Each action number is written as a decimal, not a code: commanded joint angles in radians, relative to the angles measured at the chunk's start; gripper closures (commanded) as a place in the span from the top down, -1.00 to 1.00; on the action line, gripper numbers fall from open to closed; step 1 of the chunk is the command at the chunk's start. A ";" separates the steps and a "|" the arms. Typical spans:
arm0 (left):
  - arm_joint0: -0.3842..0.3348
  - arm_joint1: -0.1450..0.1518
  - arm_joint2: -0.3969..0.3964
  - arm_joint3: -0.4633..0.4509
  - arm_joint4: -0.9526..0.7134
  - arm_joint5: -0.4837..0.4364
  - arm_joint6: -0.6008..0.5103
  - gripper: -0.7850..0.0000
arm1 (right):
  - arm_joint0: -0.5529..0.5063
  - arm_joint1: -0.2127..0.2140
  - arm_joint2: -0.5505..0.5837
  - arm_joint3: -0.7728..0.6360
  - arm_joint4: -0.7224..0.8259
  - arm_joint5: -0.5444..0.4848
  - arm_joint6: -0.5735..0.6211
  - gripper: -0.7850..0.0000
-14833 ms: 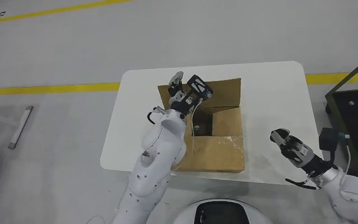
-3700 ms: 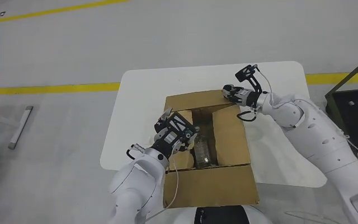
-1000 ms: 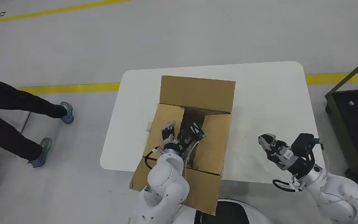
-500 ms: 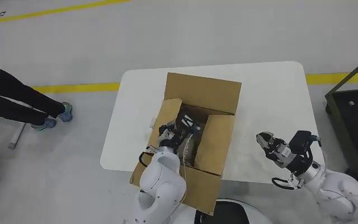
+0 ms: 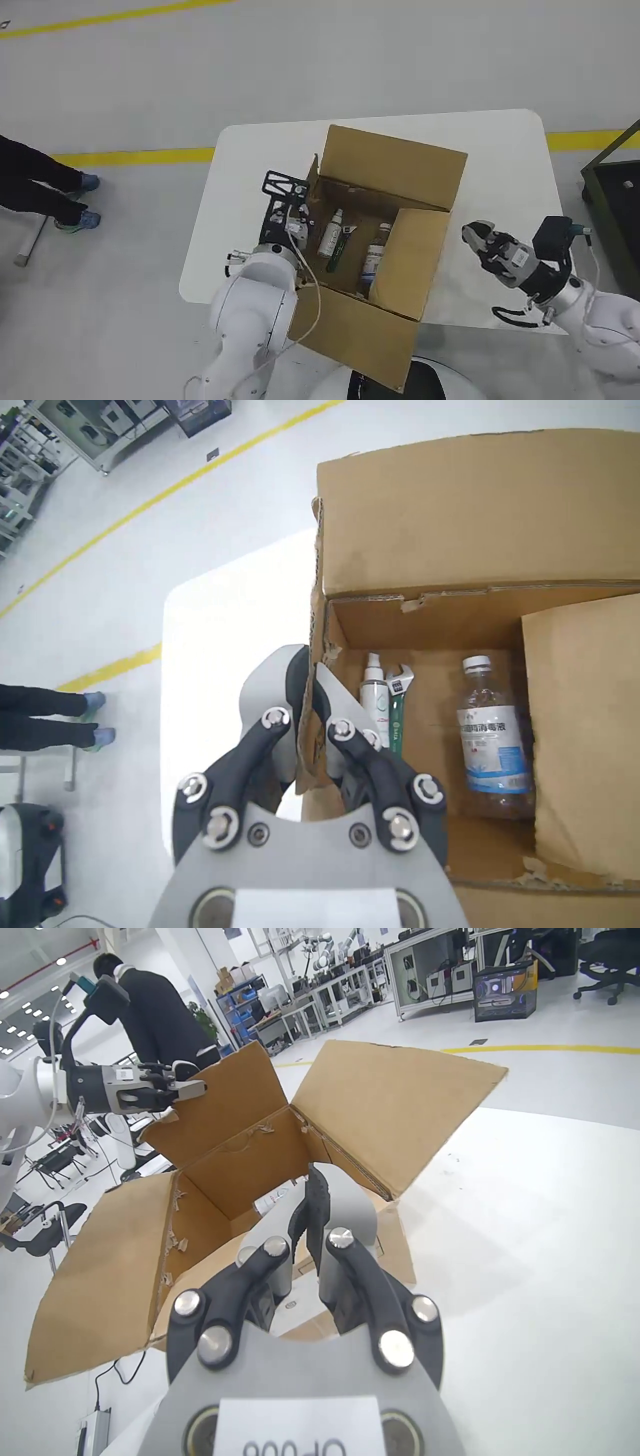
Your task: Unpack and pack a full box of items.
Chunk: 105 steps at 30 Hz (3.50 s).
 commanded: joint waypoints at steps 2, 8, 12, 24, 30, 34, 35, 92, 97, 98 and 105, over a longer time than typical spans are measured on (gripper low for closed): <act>-0.007 0.004 -0.009 0.019 0.055 -0.034 0.021 1.00 | 0.005 -0.001 -0.015 -0.007 -0.007 0.001 0.019 -1.00; -0.031 0.018 -0.022 0.057 0.256 -0.142 0.060 1.00 | 0.018 -0.004 -0.044 -0.012 -0.023 0.010 0.038 -1.00; -0.044 0.023 -0.042 0.087 0.343 -0.155 0.084 1.00 | 0.025 -0.006 -0.059 -0.016 -0.033 0.017 0.046 -1.00; -0.030 0.035 -0.105 0.196 0.519 -0.173 0.137 1.00 | 0.047 -0.012 -0.096 0.003 -0.038 0.041 0.059 -1.00; -0.013 0.033 -0.116 0.219 0.523 -0.157 0.147 1.00 | 0.027 -0.018 -0.055 0.016 -0.011 0.102 -0.035 -1.00; -0.001 0.033 -0.124 0.235 0.525 -0.156 0.155 1.00 | 0.008 -0.020 -0.030 0.043 -0.009 0.138 -0.063 -1.00; 0.002 0.033 -0.125 0.239 0.527 -0.156 0.156 1.00 | 0.004 -0.021 -0.028 0.055 -0.012 0.151 -0.063 -1.00; 0.044 0.008 -0.076 -0.026 -0.462 -0.382 0.138 1.00 | 0.143 -0.036 -0.070 0.176 -0.120 0.077 0.007 -1.00; 0.041 0.008 -0.073 -0.020 -0.469 -0.382 0.134 1.00 | 0.040 -0.030 0.006 0.094 -0.127 0.078 -0.018 -1.00; 0.041 0.008 -0.073 -0.020 -0.469 -0.382 0.134 1.00 | 0.024 -0.029 0.017 0.079 -0.136 0.077 -0.021 -1.00; 0.074 0.001 -0.063 0.006 -0.637 -0.332 0.200 1.00 | -0.070 -0.028 0.055 0.007 -0.174 0.060 -0.054 -1.00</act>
